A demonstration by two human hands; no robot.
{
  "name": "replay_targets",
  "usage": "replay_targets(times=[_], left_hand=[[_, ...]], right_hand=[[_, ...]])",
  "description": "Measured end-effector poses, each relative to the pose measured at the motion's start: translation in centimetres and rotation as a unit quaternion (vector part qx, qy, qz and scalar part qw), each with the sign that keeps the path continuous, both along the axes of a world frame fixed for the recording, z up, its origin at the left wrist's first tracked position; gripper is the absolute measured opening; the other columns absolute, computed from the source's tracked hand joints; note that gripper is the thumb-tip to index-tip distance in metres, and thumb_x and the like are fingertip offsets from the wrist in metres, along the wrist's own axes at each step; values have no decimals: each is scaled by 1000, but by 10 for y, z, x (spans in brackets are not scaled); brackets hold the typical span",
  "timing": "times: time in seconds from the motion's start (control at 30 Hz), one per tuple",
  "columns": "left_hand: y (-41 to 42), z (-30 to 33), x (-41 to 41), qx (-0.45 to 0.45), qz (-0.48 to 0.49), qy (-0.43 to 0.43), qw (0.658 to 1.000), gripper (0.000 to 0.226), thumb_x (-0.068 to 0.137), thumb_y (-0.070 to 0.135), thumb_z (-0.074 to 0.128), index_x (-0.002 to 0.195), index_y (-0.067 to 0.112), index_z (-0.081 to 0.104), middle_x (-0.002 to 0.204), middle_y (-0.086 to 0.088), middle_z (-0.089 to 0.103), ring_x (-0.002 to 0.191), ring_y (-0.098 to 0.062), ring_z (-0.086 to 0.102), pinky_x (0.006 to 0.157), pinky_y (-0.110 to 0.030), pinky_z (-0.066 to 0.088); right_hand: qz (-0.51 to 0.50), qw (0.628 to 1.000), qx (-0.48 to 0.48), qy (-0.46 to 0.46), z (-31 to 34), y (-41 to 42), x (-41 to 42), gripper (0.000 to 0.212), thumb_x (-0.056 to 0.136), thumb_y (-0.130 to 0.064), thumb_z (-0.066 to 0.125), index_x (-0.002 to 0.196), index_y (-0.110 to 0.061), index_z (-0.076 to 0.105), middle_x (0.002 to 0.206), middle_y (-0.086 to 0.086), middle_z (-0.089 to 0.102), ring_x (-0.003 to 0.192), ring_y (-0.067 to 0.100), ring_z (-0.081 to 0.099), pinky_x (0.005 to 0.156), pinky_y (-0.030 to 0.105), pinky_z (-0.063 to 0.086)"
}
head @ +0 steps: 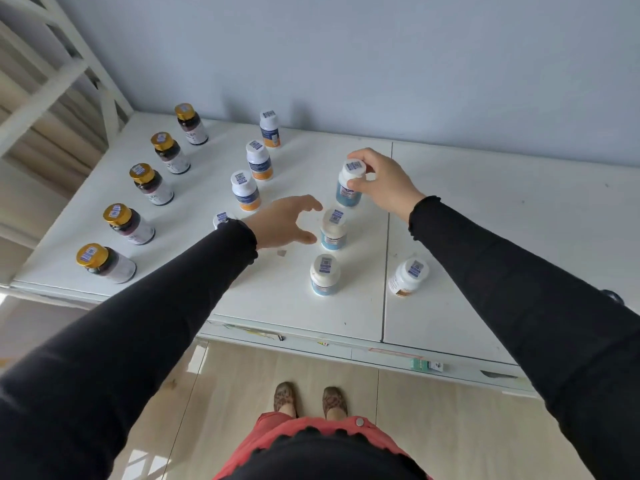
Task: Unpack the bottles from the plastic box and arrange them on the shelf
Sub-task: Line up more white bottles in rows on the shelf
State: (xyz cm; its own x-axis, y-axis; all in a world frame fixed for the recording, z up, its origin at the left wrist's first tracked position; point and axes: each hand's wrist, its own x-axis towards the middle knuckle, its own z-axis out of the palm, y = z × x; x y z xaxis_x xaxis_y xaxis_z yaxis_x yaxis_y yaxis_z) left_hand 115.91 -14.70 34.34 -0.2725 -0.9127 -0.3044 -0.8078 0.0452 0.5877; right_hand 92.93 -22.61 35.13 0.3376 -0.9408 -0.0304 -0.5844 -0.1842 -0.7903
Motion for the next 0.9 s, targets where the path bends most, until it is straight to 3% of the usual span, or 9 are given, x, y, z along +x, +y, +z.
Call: replay_targets(times=[0.1, 0.33, 0.43, 0.5, 0.6, 0.73, 0.9], left_hand=[[3, 8, 14, -44, -4, -98, 994, 56, 87, 31, 73, 137, 28, 50, 134, -1, 55, 123, -24, 49, 106, -41, 41], [13, 11, 17, -65, 26, -95, 993, 51, 90, 35, 69, 137, 26, 52, 137, 0, 54, 125, -22, 49, 107, -35, 38], [19, 13, 16, -63, 37, -91, 993, 51, 91, 34, 69, 138, 26, 51, 140, 1, 53, 127, -21, 49, 109, -35, 38], [23, 18, 16, -78, 47, -91, 992, 50, 92, 35, 68, 138, 26, 51, 141, 2, 53, 128, -21, 49, 108, -32, 38], [33, 33, 21, -126, 73, -93, 985, 49, 92, 33, 68, 138, 25, 52, 137, 0, 55, 124, -22, 52, 99, -27, 37], [60, 54, 43, -199, 133, -101, 966, 45, 92, 33, 68, 135, 25, 55, 129, -2, 60, 113, -25, 54, 91, -32, 41], [127, 70, 100, -233, 219, -106, 942, 42, 94, 32, 66, 134, 22, 57, 133, -1, 59, 118, -23, 54, 94, -33, 41]], right_hand=[[25, 999, -5, 42, -8, -11, 13, 44, 85, -17, 72, 127, -19, 58, 117, -6, 64, 110, 18, 61, 94, 32, 47], [14, 998, 13, 66, -21, -18, 20, 40, 82, -17, 71, 120, -18, 57, 113, -1, 66, 106, 23, 61, 89, 34, 47], [28, 997, 22, 75, -19, -18, 17, 52, 80, -22, 76, 127, -20, 55, 124, -1, 63, 114, 21, 59, 92, 33, 45], [24, 997, 2, 76, -10, -17, 15, 59, 82, -29, 76, 135, -20, 52, 135, 0, 58, 124, 19, 53, 99, 31, 41], [14, 994, -80, 75, 14, -11, 21, 50, 87, -34, 68, 134, -22, 55, 136, -3, 56, 129, 19, 45, 100, 30, 38], [94, 980, -150, 95, 49, 15, 59, 37, 90, -34, 66, 126, -23, 60, 130, -3, 59, 124, 20, 46, 91, 27, 36], [214, 956, -190, 69, 68, 80, 142, 33, 88, -36, 70, 117, -20, 66, 113, -7, 61, 114, 21, 52, 88, 31, 39]])
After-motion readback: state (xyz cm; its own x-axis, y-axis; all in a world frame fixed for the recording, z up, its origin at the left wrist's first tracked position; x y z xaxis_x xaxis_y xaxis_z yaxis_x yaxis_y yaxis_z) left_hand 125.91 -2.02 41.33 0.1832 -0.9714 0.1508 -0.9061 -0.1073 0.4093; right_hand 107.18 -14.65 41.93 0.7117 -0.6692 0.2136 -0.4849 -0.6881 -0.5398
